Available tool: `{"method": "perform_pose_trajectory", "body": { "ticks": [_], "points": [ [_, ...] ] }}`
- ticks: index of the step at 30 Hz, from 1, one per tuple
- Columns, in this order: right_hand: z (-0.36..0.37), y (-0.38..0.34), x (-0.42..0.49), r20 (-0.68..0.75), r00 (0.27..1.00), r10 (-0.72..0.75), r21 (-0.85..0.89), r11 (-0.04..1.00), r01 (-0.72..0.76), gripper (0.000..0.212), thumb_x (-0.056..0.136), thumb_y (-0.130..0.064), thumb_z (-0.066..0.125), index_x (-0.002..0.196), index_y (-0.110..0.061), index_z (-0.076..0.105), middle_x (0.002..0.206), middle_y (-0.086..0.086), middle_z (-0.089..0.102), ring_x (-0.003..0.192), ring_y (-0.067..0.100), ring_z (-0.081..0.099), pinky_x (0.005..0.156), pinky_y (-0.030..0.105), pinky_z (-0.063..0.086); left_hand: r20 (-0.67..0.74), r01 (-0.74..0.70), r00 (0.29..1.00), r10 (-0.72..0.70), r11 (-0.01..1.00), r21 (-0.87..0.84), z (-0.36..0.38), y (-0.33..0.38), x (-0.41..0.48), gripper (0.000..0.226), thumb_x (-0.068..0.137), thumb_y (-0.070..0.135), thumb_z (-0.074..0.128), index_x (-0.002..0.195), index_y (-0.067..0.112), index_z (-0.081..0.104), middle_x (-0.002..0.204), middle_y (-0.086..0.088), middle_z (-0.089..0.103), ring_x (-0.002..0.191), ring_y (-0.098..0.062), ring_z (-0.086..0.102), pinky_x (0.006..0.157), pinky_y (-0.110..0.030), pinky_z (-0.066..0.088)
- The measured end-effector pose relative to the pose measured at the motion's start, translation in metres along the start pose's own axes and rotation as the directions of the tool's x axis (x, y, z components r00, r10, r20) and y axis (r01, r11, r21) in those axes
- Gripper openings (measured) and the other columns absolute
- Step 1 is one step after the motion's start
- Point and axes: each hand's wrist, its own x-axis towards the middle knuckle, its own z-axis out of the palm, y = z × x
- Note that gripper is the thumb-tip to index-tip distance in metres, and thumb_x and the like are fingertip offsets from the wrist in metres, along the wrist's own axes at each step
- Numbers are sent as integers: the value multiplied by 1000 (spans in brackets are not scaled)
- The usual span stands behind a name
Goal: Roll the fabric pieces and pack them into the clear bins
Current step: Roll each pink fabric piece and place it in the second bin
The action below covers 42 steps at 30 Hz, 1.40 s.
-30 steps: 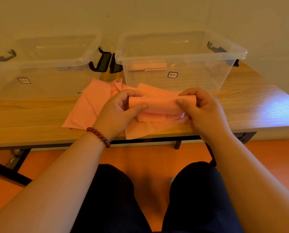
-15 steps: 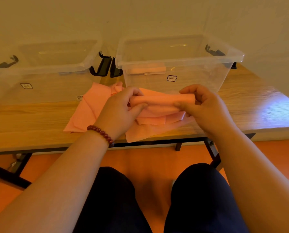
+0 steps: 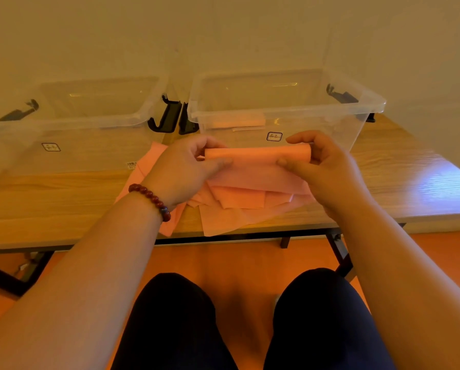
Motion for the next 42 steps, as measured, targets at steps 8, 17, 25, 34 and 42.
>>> {"method": "perform_pose_trajectory", "body": {
  "ticks": [8, 17, 25, 34, 42],
  "points": [
    [5, -8, 1, 50, 999, 15, 104, 994, -20, 32, 83, -16, 74, 97, -41, 61, 99, -11, 66, 90, 8, 61, 79, 31, 55, -2, 143, 988, -151, 938, -315, 3, -2, -4, 19, 84, 18, 69, 95, 32, 63, 102, 4, 66, 98, -18, 64, 80, -41, 58],
    [6, -21, 3, 98, 995, 14, 152, 988, -29, 41, 82, -11, 74, 112, -38, 63, 102, -13, 66, 86, -1, 63, 82, 27, 55, 54, 142, 990, -132, 893, -427, -10, 4, -7, 30, 80, 1, 68, 95, 27, 65, 88, 9, 70, 79, -4, 68, 65, -25, 58],
    [11, -23, 2, -109, 994, -8, 115, 993, 21, 33, 75, -28, 82, 95, -37, 57, 95, -11, 69, 87, 7, 65, 80, 39, 54, -45, 51, 996, -78, 901, -431, -10, 6, -8, 18, 84, 8, 67, 97, 20, 66, 87, 8, 70, 83, -5, 67, 68, -21, 57],
    [11, -24, 3, -117, 993, -21, 169, 985, 40, 28, 78, -25, 79, 98, -38, 62, 91, -13, 71, 84, 0, 66, 76, 26, 53, -86, 46, 990, -111, 836, -547, -9, 10, -9, 18, 83, 5, 67, 96, 18, 65, 89, 3, 68, 75, -1, 67, 62, -18, 54],
    [12, -28, 5, -105, 994, -30, 159, 986, 47, 12, 90, -34, 67, 100, -40, 65, 93, -1, 66, 89, 15, 63, 81, 45, 55, -211, -22, 975, -75, 907, -421, -5, 8, -8, 23, 83, 28, 70, 99, 37, 58, 80, 17, 71, 77, -2, 68, 67, -32, 59]
  ]
}}
